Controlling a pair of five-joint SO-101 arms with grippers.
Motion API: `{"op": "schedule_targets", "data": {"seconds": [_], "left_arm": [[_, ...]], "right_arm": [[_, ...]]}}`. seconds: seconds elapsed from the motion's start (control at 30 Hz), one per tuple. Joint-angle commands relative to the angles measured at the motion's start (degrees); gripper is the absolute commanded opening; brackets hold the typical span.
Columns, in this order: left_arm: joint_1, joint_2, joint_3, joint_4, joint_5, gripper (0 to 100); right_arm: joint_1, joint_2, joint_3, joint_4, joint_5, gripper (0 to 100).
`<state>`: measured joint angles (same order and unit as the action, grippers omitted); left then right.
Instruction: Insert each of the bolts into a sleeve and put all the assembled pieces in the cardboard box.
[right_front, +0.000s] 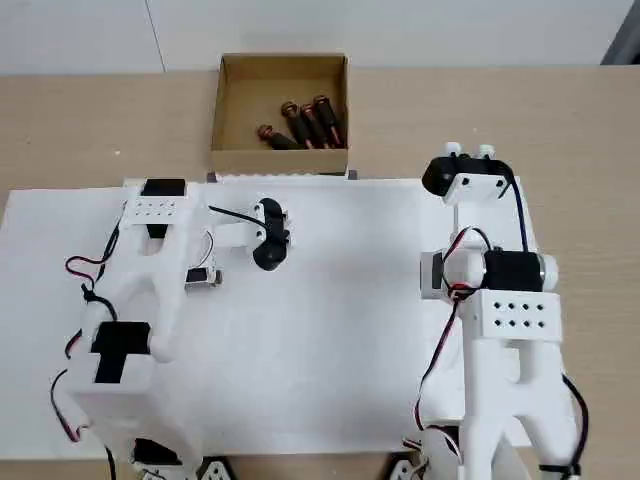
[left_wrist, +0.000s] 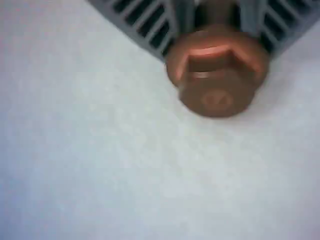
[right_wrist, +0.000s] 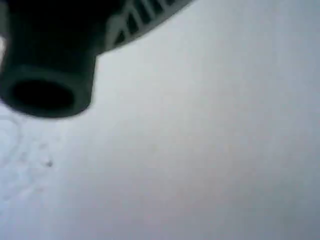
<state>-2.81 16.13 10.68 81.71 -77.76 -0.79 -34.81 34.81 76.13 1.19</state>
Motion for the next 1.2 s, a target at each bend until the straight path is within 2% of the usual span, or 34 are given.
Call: {"op": "schedule_targets", "data": {"seconds": [0.0, 0.1, 0.17, 0.33, 0.63, 0.83, 1.03, 1.17], "left_arm": [[0.4, -0.2, -7.9, 9.2, -17.3, 0], [1.2, -0.1, -15.8, 18.0, -15.3, 0], [1.8, -0.2, -18.8, 18.5, -12.2, 0], [4.2, -4.6, -24.5, 18.5, 3.9, 0], [12.9, -22.9, -24.6, 18.5, 32.7, 0], [17.0, -33.6, -22.5, 18.3, 45.4, 0], [17.2, -47.3, -13.6, 18.2, 58.7, 0], [16.9, -56.7, -5.1, 13.1, 68.3, 0]], "right_arm": [[0.0, -1.8, -1.1, -0.6, -0.2, 0.4], [0.0, -1.8, -3.7, 1.5, -0.2, 0.4], [0.0, -1.8, -6.0, 3.3, -0.3, 0.4], [-0.1, -1.8, -12.5, 9.6, -0.3, 0.4], [-2.5, -2.7, -22.5, 21.4, -0.3, 0.4], [-2.6, -15.8, -20.0, 18.7, -0.4, 0.4], [-2.5, -32.3, -8.6, 12.4, -0.4, 0.3], [-2.5, -42.0, 0.1, 9.9, -0.4, 0.3]]}}
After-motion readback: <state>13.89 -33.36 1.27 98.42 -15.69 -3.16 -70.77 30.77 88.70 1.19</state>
